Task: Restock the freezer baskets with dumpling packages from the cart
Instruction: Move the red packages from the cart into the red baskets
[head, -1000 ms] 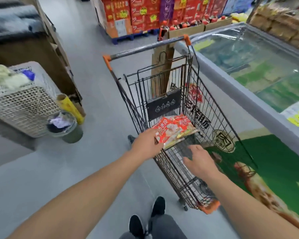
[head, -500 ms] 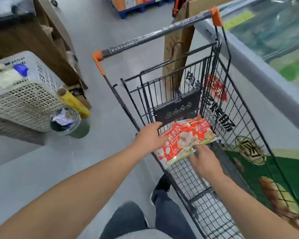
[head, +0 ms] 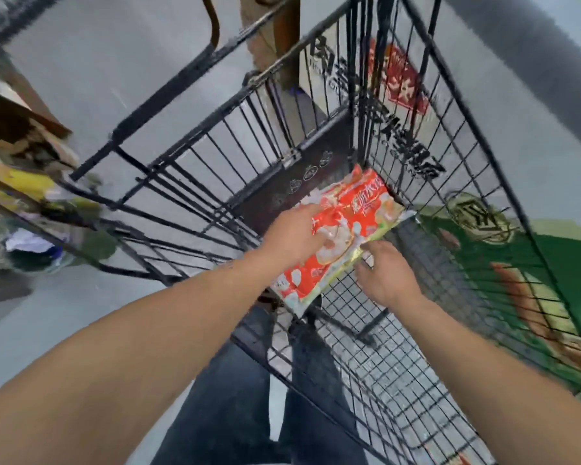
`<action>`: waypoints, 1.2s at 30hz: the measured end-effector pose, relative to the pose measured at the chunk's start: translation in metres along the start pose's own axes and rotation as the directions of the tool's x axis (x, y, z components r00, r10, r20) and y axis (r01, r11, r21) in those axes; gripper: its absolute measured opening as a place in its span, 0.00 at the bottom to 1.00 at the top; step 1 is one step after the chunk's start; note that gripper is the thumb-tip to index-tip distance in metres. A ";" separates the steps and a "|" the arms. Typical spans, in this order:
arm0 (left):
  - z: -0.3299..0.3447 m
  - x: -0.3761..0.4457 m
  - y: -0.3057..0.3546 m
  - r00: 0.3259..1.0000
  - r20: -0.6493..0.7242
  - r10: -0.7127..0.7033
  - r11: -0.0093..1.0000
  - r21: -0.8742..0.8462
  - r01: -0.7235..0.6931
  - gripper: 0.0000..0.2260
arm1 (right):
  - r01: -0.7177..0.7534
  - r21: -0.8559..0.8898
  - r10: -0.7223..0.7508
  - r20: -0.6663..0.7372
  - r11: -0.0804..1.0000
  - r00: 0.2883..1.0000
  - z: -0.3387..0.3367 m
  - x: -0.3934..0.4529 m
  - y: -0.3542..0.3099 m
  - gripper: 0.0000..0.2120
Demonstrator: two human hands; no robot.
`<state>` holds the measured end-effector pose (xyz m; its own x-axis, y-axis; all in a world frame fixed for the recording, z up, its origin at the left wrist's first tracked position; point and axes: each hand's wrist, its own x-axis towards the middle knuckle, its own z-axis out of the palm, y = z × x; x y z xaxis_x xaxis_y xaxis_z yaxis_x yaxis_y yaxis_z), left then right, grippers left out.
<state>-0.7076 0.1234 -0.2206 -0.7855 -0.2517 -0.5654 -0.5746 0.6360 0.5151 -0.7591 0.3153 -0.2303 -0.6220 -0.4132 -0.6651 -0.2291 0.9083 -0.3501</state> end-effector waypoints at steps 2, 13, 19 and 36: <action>0.004 0.019 -0.002 0.999 0.008 0.043 0.999 0.022 -0.043 0.22 | -0.011 0.032 0.012 -0.011 0.999 1.000 0.002 0.019 -0.001 0.22; 0.042 0.078 -0.044 0.993 0.100 0.056 0.997 0.052 -0.061 0.24 | -0.007 0.033 0.006 0.014 0.999 1.000 0.046 0.132 -0.019 0.19; 0.046 0.072 -0.051 0.995 0.023 0.099 0.994 -0.057 -0.098 0.20 | -0.206 0.254 0.194 0.073 0.945 0.978 0.047 0.135 -0.011 0.12; 0.119 0.063 -0.050 0.908 0.259 -0.330 0.935 -0.040 0.351 0.09 | -0.437 0.856 0.571 0.511 -0.275 0.642 0.115 0.008 0.112 0.03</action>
<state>-0.7009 0.1624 -0.3591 -0.4641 -0.2498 -0.8498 -0.8225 0.4776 0.3088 -0.7039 0.4057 -0.3508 -0.1473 0.2202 -0.9643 0.9761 -0.1251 -0.1777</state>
